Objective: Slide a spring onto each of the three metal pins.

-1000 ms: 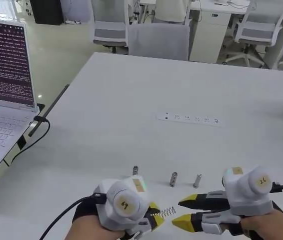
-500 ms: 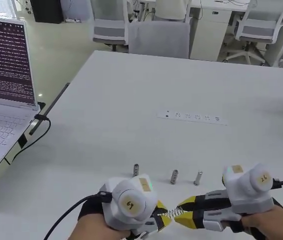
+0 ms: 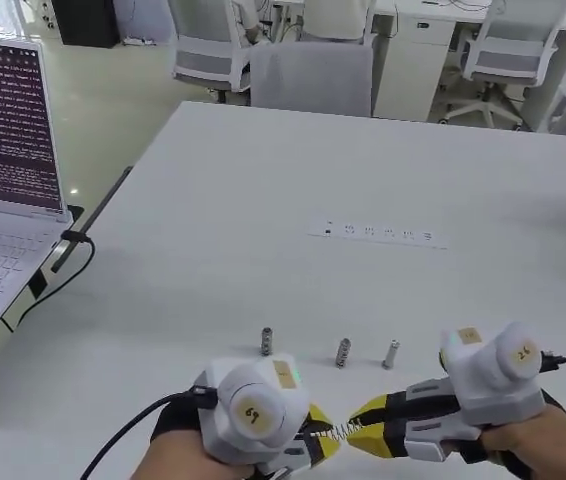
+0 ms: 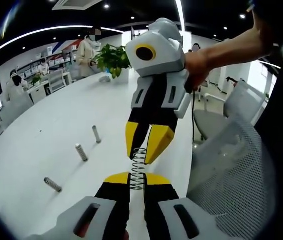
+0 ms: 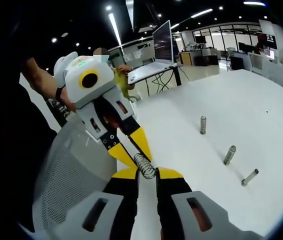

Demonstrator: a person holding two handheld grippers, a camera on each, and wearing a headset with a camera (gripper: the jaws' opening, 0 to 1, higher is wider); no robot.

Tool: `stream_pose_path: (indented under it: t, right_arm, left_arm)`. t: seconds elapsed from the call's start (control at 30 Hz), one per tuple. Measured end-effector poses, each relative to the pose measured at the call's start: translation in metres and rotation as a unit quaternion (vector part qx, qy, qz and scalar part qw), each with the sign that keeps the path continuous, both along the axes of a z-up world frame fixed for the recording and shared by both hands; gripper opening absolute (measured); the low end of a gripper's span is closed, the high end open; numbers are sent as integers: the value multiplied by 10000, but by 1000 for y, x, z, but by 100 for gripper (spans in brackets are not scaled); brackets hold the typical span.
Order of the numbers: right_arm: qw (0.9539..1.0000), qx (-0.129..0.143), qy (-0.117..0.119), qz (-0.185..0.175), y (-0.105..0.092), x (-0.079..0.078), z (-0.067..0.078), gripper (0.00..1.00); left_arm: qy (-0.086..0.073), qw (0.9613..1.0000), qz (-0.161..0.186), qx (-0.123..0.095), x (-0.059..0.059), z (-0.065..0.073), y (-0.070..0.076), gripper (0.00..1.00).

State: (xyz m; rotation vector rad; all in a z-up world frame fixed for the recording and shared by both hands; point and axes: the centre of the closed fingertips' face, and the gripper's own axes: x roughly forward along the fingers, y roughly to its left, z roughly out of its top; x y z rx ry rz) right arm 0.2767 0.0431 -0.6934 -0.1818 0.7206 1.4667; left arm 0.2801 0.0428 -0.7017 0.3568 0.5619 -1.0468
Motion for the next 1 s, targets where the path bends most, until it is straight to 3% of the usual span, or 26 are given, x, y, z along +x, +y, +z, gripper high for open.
stream_pose_path:
  t: [0.4, 0.7, 1.0]
  right_arm:
    - [9994, -234, -135, 199, -1, -1, 0, 9]
    - [9975, -545, -274, 353, 2, 0, -2, 9]
    - [9960, -714, -351, 405, 2, 2, -2, 9]
  left_arm:
    - [-38, 9999, -100, -74, -1, -1, -3, 2]
    - [-84, 9999, -137, 10, 0, -6, -3, 3]
    - [-22, 9999, -76, 130, 3, -16, -4, 3]
